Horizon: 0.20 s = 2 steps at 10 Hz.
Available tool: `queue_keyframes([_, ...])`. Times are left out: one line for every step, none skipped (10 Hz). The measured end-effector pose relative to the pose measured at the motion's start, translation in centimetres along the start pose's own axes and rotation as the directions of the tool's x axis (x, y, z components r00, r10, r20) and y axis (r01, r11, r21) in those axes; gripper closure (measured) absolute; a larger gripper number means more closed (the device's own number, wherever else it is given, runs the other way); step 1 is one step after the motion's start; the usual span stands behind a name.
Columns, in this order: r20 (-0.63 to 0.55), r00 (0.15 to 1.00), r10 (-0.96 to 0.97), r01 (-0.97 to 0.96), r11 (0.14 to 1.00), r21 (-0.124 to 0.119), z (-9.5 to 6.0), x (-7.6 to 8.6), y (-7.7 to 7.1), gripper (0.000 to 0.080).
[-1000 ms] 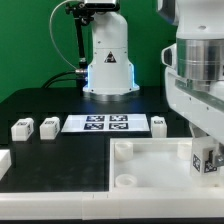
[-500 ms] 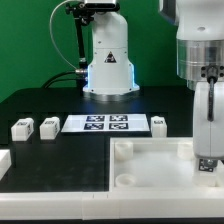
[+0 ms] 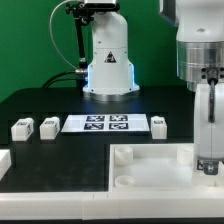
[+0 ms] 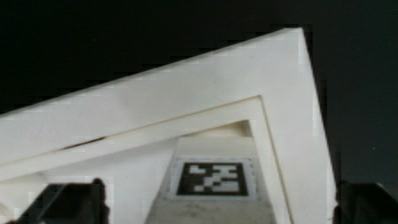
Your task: Assemble one leg
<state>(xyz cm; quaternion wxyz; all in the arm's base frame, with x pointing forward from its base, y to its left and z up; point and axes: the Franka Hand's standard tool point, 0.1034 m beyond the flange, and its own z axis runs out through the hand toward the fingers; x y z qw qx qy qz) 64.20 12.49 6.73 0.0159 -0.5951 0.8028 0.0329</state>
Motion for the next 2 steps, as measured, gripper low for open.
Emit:
queue_keyframes([0.012,0.999,-0.032,0.032,0.999,0.004,-0.9,-0.6,0.1,0.0152])
queue_keyframes([0.038,0.998,-0.040,0.039,0.999,0.018,-3.3,-1.8,0.0,0.0151])
